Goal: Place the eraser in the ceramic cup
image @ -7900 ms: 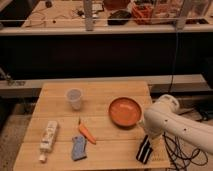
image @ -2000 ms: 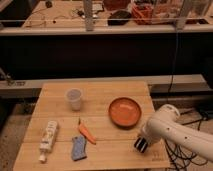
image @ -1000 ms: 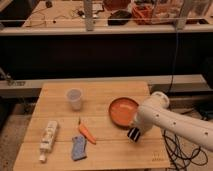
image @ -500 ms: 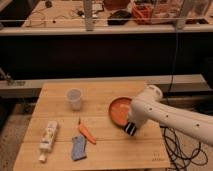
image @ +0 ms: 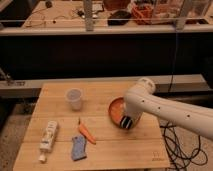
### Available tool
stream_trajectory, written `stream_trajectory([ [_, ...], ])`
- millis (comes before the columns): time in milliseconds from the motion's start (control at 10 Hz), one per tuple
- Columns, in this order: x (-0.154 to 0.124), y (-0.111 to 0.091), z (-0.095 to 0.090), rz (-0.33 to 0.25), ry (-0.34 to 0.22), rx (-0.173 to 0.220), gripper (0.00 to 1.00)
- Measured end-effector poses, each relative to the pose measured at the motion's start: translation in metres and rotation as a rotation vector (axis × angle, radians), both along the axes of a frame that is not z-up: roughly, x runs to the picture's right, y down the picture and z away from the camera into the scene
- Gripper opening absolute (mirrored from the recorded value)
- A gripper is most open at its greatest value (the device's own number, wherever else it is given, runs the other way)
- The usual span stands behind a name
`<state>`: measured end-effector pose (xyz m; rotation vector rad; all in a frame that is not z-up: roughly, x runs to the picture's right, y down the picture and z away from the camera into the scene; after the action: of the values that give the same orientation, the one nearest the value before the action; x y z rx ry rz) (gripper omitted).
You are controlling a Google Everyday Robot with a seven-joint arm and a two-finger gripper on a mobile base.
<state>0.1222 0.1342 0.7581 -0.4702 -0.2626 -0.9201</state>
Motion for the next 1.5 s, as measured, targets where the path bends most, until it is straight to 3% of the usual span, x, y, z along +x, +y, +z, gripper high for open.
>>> stream_trajectory([
  [300,-0.025,-0.016,0.004,-0.025,-0.012,0.010,0.00],
  [1500,-0.069,-0.075,0.017,-0.062,-0.081,-0.004,0.00],
])
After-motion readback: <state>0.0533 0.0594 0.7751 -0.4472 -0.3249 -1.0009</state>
